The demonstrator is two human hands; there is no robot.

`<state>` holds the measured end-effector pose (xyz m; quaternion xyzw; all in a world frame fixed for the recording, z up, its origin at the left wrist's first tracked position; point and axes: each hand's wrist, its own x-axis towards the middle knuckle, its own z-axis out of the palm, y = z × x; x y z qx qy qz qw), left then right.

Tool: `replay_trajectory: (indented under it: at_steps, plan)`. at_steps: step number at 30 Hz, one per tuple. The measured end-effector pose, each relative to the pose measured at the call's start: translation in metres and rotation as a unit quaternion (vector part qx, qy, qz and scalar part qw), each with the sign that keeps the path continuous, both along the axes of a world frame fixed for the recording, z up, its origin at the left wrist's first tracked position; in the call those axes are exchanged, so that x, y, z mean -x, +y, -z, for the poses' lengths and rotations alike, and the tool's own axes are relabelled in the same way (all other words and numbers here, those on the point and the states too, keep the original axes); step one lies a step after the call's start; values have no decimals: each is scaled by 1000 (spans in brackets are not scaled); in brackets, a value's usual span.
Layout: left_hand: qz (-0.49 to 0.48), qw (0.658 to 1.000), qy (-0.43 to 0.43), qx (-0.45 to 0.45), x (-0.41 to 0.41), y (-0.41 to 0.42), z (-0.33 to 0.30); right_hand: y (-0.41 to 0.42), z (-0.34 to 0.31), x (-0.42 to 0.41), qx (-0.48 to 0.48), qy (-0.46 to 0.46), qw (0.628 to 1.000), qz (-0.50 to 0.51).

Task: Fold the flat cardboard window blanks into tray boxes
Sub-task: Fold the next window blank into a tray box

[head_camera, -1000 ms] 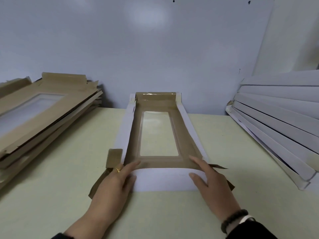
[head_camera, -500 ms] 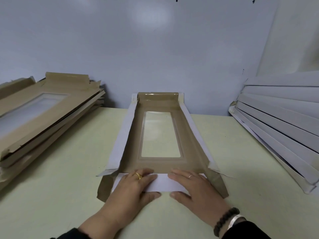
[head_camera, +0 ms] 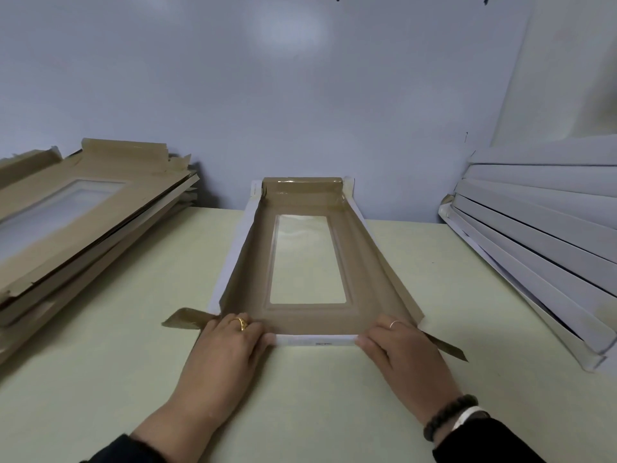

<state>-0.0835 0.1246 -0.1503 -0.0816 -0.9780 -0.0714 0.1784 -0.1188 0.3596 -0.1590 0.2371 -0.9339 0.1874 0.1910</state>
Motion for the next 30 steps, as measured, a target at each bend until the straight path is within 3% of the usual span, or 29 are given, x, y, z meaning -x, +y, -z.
replay_trajectory:
  at_steps: [4, 9, 13, 15, 19, 24, 30]
  plan:
    - [-6, 1000, 14, 10, 4, 15, -1, -10, -6, 5, -15, 59, 997, 54]
    - [-27, 997, -70, -3, 22, 23, 12, -14, -7, 9, -60, 49, 992, 95]
    - [-36, 991, -128, -31, 33, 16, 23, -10, -8, 16, -114, -12, 980, 159]
    - [-30, 989, -141, -28, 33, 18, 23, -11, -9, 15, -142, 1, 980, 138]
    - [19, 988, -156, -1, 34, 27, 24, -44, 2, 7, -157, 63, 986, -5]
    - [33, 982, -186, 13, 37, 24, 25, -37, 19, 15, -103, -107, 988, -46]
    - [63, 984, -169, -1, 43, 19, 24, -21, 20, 23, -98, -95, 991, -15]
